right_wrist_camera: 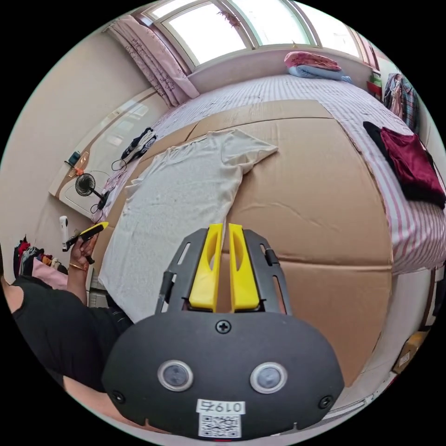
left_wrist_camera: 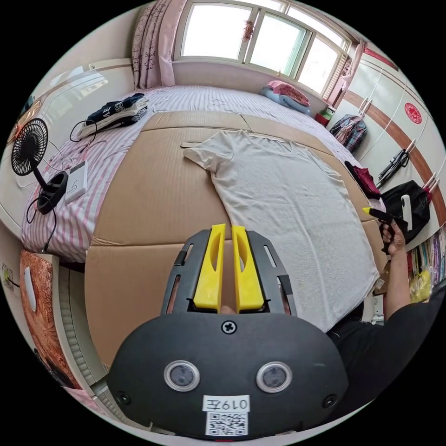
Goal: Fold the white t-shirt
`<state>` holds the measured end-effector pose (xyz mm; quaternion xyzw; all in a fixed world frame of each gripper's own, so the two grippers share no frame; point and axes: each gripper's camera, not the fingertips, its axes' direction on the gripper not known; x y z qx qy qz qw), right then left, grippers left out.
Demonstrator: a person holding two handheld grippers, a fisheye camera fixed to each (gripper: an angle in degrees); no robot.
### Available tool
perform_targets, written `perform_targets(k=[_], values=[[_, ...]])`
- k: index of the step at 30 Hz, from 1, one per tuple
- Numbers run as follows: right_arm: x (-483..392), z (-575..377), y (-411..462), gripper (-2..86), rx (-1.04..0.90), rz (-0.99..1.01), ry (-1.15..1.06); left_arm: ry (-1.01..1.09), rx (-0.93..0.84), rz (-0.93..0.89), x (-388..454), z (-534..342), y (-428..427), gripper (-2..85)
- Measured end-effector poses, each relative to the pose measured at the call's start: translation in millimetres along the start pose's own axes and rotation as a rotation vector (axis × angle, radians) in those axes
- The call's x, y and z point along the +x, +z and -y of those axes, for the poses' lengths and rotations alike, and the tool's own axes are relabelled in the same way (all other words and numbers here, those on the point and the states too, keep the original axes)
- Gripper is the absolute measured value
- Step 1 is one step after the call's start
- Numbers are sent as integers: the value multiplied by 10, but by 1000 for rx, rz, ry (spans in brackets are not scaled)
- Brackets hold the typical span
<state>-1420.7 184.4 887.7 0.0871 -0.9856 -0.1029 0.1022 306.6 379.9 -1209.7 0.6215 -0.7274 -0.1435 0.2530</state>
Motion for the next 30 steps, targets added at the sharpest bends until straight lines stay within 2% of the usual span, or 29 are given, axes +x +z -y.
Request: perform_targets(k=[4,14,17,23,30], values=[[25,-621,-168,2,54,132,36,12,-68,7,-79,-265,-99,12],[179,-1602,-232,6,-98,-25,56,-113,-133,-126,-572,-1107,-567,8],[216,-1773,-135,14,-116,-5,54,-139,-151,-160,-673,-1265,-602,9],[204,-2033,103,53,-141,2,42,-83,-216,-160,-673,-1294,-553,12],[169,-2248,388,50,-125,-25,72,-5,-299,-153,-711,-1257,-418,12]])
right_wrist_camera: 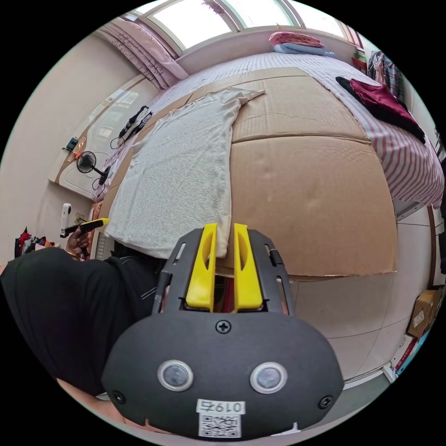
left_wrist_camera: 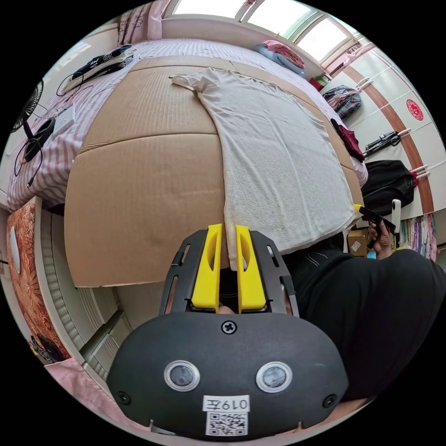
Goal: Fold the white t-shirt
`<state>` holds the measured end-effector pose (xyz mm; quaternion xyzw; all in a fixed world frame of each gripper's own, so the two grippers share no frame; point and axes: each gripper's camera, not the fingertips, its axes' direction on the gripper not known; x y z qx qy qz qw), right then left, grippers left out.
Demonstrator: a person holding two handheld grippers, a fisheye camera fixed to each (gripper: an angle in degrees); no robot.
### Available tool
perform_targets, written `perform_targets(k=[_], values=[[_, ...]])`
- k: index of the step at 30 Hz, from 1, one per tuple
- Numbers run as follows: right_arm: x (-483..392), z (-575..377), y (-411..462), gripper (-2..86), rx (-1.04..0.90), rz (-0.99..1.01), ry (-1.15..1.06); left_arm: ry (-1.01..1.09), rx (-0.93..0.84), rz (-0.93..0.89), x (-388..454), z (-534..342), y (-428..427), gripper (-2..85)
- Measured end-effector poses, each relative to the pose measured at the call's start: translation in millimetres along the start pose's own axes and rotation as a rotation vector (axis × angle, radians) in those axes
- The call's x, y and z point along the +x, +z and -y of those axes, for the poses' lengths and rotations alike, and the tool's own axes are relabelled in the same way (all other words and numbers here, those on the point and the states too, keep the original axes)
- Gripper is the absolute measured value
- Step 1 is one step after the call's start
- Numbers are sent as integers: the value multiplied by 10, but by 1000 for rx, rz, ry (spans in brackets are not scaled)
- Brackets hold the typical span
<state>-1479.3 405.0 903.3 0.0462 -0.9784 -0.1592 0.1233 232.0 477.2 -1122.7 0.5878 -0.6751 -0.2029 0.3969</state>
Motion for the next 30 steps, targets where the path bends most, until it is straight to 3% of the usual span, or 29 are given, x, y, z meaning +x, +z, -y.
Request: perform_targets(k=[6,19,25,30], values=[[-145,-84,308,-1,-8,-52,-36,52,-17,-12,-111,92,47,14],[-305,-212,875,-4,-42,-46,-24,55,-48,-52,-599,321,83,15],[-335,-226,1115,59,-45,-48,-7,83,-66,-84,-764,493,113,16],[-385,-216,1036,86,40,-241,14,80,-29,-17,-1097,656,-69,13]])
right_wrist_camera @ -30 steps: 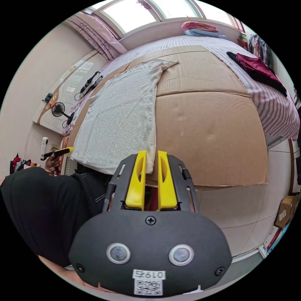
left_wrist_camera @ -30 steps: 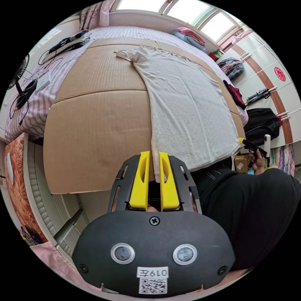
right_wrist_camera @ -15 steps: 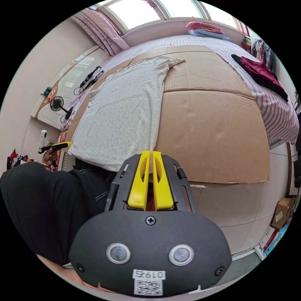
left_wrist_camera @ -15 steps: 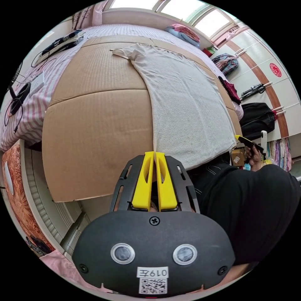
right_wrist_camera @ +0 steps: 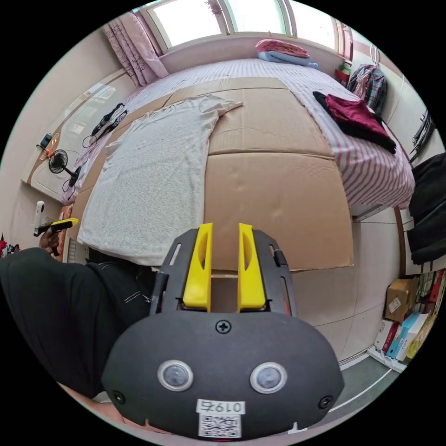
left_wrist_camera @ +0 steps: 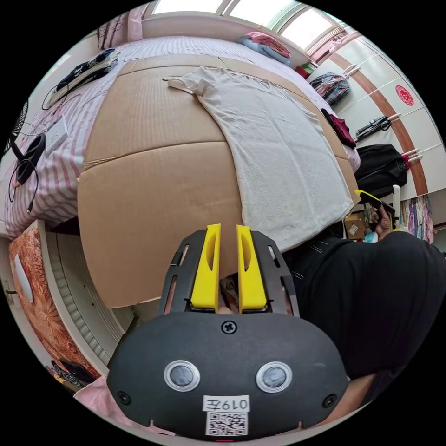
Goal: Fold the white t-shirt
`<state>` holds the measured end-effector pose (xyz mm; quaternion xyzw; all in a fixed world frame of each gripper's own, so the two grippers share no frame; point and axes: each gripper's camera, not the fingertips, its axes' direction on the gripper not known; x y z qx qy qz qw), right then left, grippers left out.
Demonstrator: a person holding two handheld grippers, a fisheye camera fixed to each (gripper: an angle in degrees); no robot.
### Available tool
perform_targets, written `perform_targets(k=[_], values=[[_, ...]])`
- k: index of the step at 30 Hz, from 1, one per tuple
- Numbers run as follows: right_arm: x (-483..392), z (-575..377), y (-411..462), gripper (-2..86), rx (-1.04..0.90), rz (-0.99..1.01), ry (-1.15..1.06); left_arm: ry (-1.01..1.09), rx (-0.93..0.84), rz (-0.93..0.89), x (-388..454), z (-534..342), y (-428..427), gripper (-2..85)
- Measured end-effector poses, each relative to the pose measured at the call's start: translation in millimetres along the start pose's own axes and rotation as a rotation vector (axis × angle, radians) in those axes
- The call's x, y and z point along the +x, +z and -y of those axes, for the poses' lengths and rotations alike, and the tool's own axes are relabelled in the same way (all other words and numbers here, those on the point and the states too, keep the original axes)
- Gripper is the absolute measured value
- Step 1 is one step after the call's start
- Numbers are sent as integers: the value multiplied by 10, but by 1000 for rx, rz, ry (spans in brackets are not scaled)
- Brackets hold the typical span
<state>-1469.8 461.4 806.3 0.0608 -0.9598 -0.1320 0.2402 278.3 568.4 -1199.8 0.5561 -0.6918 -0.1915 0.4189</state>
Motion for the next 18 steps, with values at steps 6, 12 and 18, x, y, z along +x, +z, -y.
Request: perform_targets(k=[6,12,18], values=[[-452,185,-144,43,338,244,-88,-106,409,-87,-512,454,-400,11],[-1597,613,142,-3,522,600,-395,-192,558,-152,-853,1345,-201,15],[-2621,791,557,-6,476,559,-589,-244,534,7,-1176,2126,-58,45]])
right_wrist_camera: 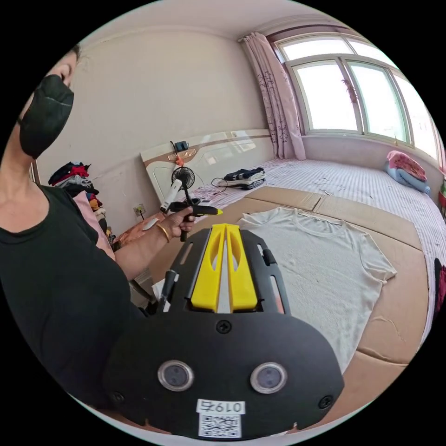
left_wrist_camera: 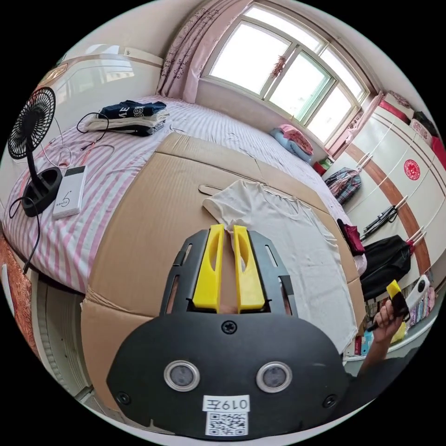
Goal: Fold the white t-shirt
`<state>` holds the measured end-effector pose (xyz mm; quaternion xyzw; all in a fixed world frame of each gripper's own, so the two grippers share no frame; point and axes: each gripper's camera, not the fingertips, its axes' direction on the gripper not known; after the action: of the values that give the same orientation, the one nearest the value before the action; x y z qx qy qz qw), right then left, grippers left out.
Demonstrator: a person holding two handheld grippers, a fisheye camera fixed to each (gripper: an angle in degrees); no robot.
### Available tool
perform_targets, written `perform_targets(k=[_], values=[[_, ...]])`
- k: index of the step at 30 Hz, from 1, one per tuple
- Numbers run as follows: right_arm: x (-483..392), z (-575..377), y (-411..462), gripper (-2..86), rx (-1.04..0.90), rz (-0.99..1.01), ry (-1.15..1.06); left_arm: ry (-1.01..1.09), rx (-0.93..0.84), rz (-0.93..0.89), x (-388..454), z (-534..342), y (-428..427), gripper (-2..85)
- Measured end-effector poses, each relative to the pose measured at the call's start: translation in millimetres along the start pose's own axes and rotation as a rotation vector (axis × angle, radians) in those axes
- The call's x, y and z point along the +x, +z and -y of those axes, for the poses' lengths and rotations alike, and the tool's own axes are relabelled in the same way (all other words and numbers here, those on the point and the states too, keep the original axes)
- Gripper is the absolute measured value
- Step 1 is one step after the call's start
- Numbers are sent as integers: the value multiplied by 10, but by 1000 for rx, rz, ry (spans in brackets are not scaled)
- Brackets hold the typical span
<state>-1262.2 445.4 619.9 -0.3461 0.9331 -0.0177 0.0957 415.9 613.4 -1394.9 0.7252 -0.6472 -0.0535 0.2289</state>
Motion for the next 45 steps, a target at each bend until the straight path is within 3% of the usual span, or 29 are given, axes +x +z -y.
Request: perform_targets(k=[9,15,24,37,45], values=[[-102,141,1017,-7,-70,5,-109,-332,-143,-214,-954,1145,1171,92],[-235,336,1690,-9,-122,-75,-257,-238,-306,-131,-937,1716,1696,90],[-97,596,2395,-10,-111,29,-232,-164,-391,-62,-931,2254,2124,82],[-64,989,3509,-10,-186,54,-278,-125,-506,-146,-1073,2903,2670,32],[151,1535,4353,-10,-202,-85,-394,-85,-483,-212,-1073,3135,2731,19]])
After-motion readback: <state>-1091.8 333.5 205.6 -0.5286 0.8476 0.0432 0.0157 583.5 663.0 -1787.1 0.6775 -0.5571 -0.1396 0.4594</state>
